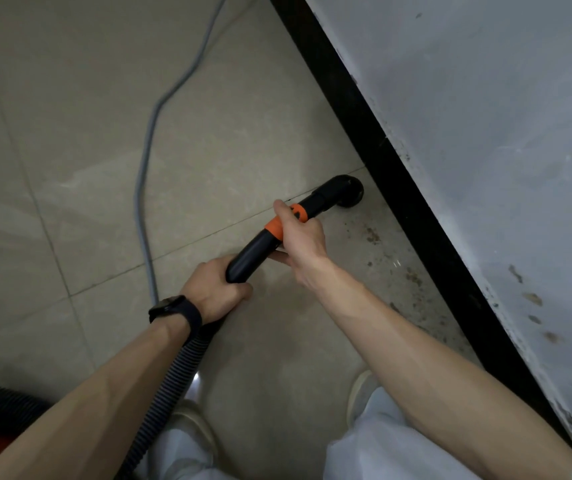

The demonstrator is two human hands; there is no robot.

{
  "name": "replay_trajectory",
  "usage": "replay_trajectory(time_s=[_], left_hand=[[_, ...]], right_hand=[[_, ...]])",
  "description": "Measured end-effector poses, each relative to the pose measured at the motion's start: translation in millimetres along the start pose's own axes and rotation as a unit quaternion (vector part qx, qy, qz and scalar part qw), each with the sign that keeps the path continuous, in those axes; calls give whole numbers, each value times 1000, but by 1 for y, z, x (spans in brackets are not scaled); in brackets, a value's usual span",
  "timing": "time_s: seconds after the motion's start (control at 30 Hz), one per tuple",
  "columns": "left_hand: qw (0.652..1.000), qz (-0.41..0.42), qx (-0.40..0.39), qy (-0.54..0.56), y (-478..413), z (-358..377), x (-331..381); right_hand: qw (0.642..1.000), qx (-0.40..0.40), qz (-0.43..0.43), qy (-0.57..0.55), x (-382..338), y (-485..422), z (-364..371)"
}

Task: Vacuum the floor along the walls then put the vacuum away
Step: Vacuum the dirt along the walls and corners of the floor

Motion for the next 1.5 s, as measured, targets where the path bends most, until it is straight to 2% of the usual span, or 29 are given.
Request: replay_trajectory(time_s=[0.23,0.43,0.7,0.87,1.1,1.5], left_hand=[[999,26,2,-22,-13,9,20],[992,83,34,-84,-20,21,33],[962,133,84,-221,7,7,18],[931,141,82,-326,43,-10,-28],[920,161,46,-355,66,-15,-63],[889,250,80,-375,56,19,-18]], right_hand=[[1000,9,-14,-19,-16,-14,-12],[996,-1,-6,-91,-25,-21,-27],[991,5,38,-129,-2,2,-23],[986,-43,97,-131,44,40,-4],[977,-32,153,-143,86,73,-3],[979,42,111,-167,58,54,-41]])
Point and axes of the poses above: each hand's wrist, its own y-axis away from the middle knuckle, its own z-axis out of the palm, x = y × z, the point moved 6 cm from there along -y, towards the middle knuckle, and after that the axes turned 7 degrees about x, right-handed, at the moved point
